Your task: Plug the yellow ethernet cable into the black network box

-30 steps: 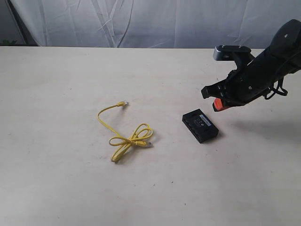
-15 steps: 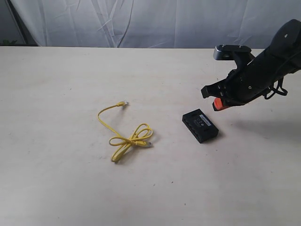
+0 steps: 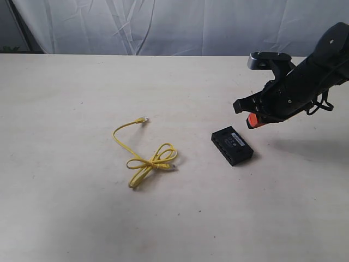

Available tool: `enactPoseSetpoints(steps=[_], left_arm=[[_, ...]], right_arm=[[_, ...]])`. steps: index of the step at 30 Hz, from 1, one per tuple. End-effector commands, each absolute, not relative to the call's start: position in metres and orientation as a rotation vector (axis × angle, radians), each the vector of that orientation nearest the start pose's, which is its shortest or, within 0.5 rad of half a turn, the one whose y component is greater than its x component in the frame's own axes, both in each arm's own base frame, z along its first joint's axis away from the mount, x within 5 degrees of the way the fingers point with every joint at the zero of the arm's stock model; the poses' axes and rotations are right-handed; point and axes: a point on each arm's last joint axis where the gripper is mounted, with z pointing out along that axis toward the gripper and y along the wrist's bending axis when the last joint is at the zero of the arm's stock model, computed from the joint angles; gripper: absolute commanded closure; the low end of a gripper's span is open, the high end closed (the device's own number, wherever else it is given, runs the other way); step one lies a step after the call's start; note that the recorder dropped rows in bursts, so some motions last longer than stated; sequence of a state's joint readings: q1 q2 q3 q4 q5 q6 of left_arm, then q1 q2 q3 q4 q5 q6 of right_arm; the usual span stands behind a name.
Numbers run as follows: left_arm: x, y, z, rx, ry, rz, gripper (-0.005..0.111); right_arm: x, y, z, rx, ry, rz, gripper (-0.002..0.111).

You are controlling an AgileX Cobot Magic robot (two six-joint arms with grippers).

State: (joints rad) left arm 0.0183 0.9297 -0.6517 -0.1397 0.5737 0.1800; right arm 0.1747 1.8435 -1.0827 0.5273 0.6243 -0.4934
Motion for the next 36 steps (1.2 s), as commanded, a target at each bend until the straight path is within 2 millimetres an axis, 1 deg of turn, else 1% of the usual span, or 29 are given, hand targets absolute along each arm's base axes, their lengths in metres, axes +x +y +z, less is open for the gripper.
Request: enactPoseSetpoints(steps=[1, 4, 5, 6, 9, 11, 14, 15, 16, 17, 18, 20, 24, 27, 31, 33, 36], left_arm=[[0.210, -0.012, 0.286, 0.176, 2.431, -0.159, 0.107], [0.231, -0.016, 0.286, 0.222, 2.477, -0.174, 0.107], [0.241, -0.022, 0.287, 0.260, 2.486, -0.188, 0.107], [0.246, -0.028, 0.288, 0.287, 2.481, -0.196, 0.107], [0.271, -0.063, 0.297, 0.440, 2.455, -0.241, 0.107], [0.287, -0.083, 0.295, 0.521, 2.472, -0.241, 0.107], [0.312, -0.112, 0.285, 0.616, 2.552, -0.206, 0.107], [0.319, -0.120, 0.283, 0.648, 2.561, -0.200, 0.107], [0.328, -0.131, 0.278, 0.670, 2.589, -0.205, 0.107], [0.333, -0.137, 0.277, 0.689, 2.594, -0.209, 0.107], [0.339, -0.144, 0.272, 0.711, 2.614, -0.211, 0.107], [0.347, -0.155, 0.268, 0.747, 2.637, -0.214, 0.107], [0.361, -0.175, 0.246, 0.837, 2.725, -0.199, 0.107], [0.366, -0.183, 0.232, 0.876, 2.782, -0.199, 0.107], [0.370, -0.193, 0.222, 0.924, 2.874, -0.216, 0.107], [0.375, -0.197, 0.218, 0.946, 2.895, -0.189, 0.107], [0.387, -0.202, 0.214, 0.929, 2.888, -0.096, 0.107]], right_arm=[[0.343, 0.086, 0.164, -0.381, 2.752, 0.442, 0.108], [0.341, 0.089, 0.165, -0.336, 2.770, 0.506, 0.108], [0.341, 0.090, 0.165, -0.310, 2.770, 0.533, 0.108], [0.341, 0.091, 0.166, -0.304, 2.770, 0.540, 0.108], [0.341, 0.090, 0.166, -0.270, 2.770, 0.576, 0.108], [0.343, 0.084, 0.169, -0.256, 2.753, 0.636, 0.108], [0.348, 0.074, 0.173, -0.173, 2.697, 0.758, 0.108], [0.349, 0.071, 0.174, -0.144, 2.692, 0.769, 0.108], [0.349, 0.071, 0.174, -0.149, 2.693, 0.766, 0.108], [0.349, 0.071, 0.174, -0.147, 2.692, 0.763, 0.108], [0.349, 0.071, 0.174, -0.139, 2.689, 0.768, 0.108], [0.349, 0.071, 0.174, -0.134, 2.686, 0.774, 0.108], [0.350, 0.070, 0.174, -0.127, 2.678, 0.761, 0.108], [0.350, 0.070, 0.174, -0.127, 2.678, 0.761, 0.108], [0.351, 0.070, 0.174, -0.125, 2.676, 0.756, 0.108], [0.351, 0.070, 0.174, -0.125, 2.676, 0.756, 0.108], [0.351, 0.070, 0.174, -0.125, 2.676, 0.756, 0.108]])
